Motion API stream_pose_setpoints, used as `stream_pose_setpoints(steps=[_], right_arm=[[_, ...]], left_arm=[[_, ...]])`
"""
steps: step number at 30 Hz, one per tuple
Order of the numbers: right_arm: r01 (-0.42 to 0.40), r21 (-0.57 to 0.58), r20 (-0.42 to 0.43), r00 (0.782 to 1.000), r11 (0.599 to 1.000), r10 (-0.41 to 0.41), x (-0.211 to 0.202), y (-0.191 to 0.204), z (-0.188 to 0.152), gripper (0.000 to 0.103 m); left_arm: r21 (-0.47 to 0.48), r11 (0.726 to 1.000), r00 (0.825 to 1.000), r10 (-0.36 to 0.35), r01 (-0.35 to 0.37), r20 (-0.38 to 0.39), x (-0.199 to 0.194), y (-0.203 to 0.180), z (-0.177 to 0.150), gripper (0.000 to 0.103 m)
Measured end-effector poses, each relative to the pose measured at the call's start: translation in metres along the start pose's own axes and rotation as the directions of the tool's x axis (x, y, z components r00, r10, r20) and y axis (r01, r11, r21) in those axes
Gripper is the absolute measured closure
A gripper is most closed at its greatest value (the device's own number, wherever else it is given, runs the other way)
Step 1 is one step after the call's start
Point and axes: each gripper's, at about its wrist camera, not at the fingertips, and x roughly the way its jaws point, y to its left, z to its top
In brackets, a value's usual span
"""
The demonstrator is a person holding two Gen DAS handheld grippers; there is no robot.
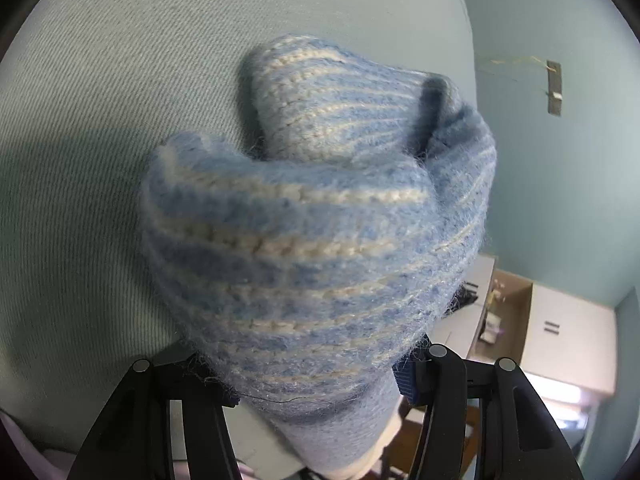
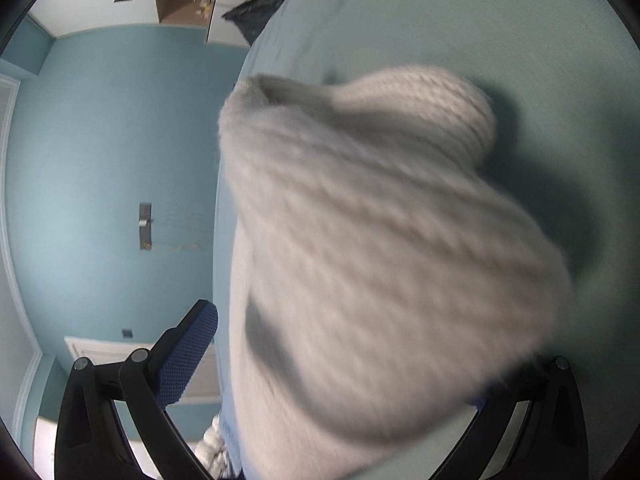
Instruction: Fold small clothes
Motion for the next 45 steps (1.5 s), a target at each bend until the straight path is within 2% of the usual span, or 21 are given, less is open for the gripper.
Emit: stream_pose_setpoints(steps=[3, 4, 5, 8, 12, 17, 21, 24, 26, 27, 28, 30, 33, 34, 35, 37, 38, 39, 40, 43, 45], right_arm=[[-0.014, -0.008, 0.044, 0.999, 1.0, 0.014, 0.001, 0.004, 0.004, 0.005], [-0.021, -0.021, 0.053, 0.998, 1.0, 0.022, 0.0, 0.002, 0.005, 0.033], [-0.04, -0.033, 0.037, 0.998, 0.999, 0.041, -0.001, -0.001, 0.007, 0.054], [-0.078, -0.056, 0.025, 0.997, 0.995, 0.08, -0.008, -0.003, 0.01, 0.059], [-0.083, -0.19, 0.052, 0.994, 0.978, 0.094, -0.033, 0.035, 0.007, 0.062], [-0.027, -0.442, 0.188, 0.974, 0.896, 0.123, -0.091, 0.105, -0.005, 0.063], [0.126, -0.569, 0.265, 0.964, 0.813, 0.036, -0.111, 0.137, -0.012, 0.063], [0.181, -0.609, 0.29, 0.957, 0.772, 0.004, -0.11, 0.142, -0.02, 0.064], [0.201, -0.624, 0.302, 0.953, 0.755, -0.005, -0.11, 0.143, -0.023, 0.064], [0.21, -0.628, 0.307, 0.952, 0.749, -0.01, -0.108, 0.146, -0.024, 0.064], [0.218, -0.629, 0.311, 0.95, 0.746, -0.015, -0.106, 0.147, -0.025, 0.064], [0.232, -0.641, 0.322, 0.947, 0.731, -0.018, -0.108, 0.148, -0.03, 0.064], [0.238, -0.673, 0.333, 0.943, 0.7, 0.0, -0.108, 0.148, -0.03, 0.063], [0.24, -0.682, 0.335, 0.942, 0.691, 0.004, -0.103, 0.147, -0.031, 0.063], [0.236, -0.687, 0.332, 0.943, 0.687, 0.008, -0.103, 0.146, -0.033, 0.063], [0.211, -0.685, 0.311, 0.95, 0.697, 0.018, -0.096, 0.148, -0.024, 0.063], [0.211, -0.689, 0.311, 0.95, 0.693, 0.02, -0.093, 0.149, -0.02, 0.063], [0.218, -0.7, 0.317, 0.948, 0.68, 0.022, -0.093, 0.15, -0.022, 0.063], [0.22, -0.708, 0.32, 0.947, 0.671, 0.027, -0.094, 0.15, -0.023, 0.063], [0.218, -0.723, 0.316, 0.948, 0.655, 0.034, -0.094, 0.151, -0.021, 0.063], [0.201, -0.724, 0.304, 0.952, 0.659, 0.044, -0.093, 0.151, -0.019, 0.063]], left_arm=[[0.02, 1.0, 1.0, 0.017, -0.018, 0.007, 0.004, -0.01, 0.002, 0.049], [0.034, 0.999, 1.0, 0.029, -0.029, 0.01, 0.005, -0.014, 0.0, 0.05], [0.057, 0.997, 0.999, 0.045, -0.045, 0.012, 0.006, -0.019, 0.0, 0.051], [0.121, 0.99, 0.997, 0.073, -0.074, 0.012, 0.008, -0.029, 0.001, 0.054], [0.144, 0.985, 0.995, 0.098, -0.093, -0.028, 0.012, -0.036, -0.002, 0.058], [0.216, 0.969, 0.98, 0.149, -0.119, -0.129, 0.033, -0.046, -0.023, 0.058], [0.23, 0.963, 0.979, 0.169, -0.139, -0.116, 0.026, -0.058, -0.028, 0.055], [0.311, 0.925, 0.961, 0.259, -0.219, -0.094, 0.003, -0.077, -0.028, 0.05], [0.384, 0.885, 0.952, 0.303, -0.263, -0.045, -0.018, -0.099, -0.028, 0.035], [0.422, 0.859, 0.952, 0.303, -0.289, 0.035, -0.033, -0.113, -0.028, 0.024], [0.455, 0.831, 0.947, 0.302, -0.319, 0.113, -0.043, -0.127, -0.029, 0.018], [0.561, 0.721, 0.913, 0.293, -0.406, 0.283, -0.055, -0.168, -0.041, 0.009], [0.712, 0.563, 0.908, 0.27, -0.42, 0.322, -0.031, -0.219, -0.066, 0.004], [0.767, 0.487, 0.906, 0.286, -0.418, 0.311, -0.01, -0.237, -0.078, 0.004], [0.8, 0.435, 0.905, 0.29, -0.413, 0.31, 0.002, -0.245, -0.087, 0.004], [0.885, 0.244, 0.903, 0.278, -0.396, 0.328, 0.048, -0.271, -0.115, 0.004], [0.904, 0.178, 0.902, 0.273, -0.389, 0.334, 0.066, -0.276, -0.124, 0.004], [0.921, 0.088, 0.899, 0.271, -0.381, 0.346, 0.09, -0.28, -0.134, 0.004], [0.922, -0.01, 0.883, 0.285, -0.387, 0.373, 0.116, -0.281, -0.144, 0.004], [0.913, -0.177, 0.847, 0.342, -0.368, 0.407, 0.168, -0.272, -0.164, 0.004], [0.915, -0.22, 0.845, 0.358, -0.338, 0.398, 0.187, -0.264, -0.167, 0.004]])
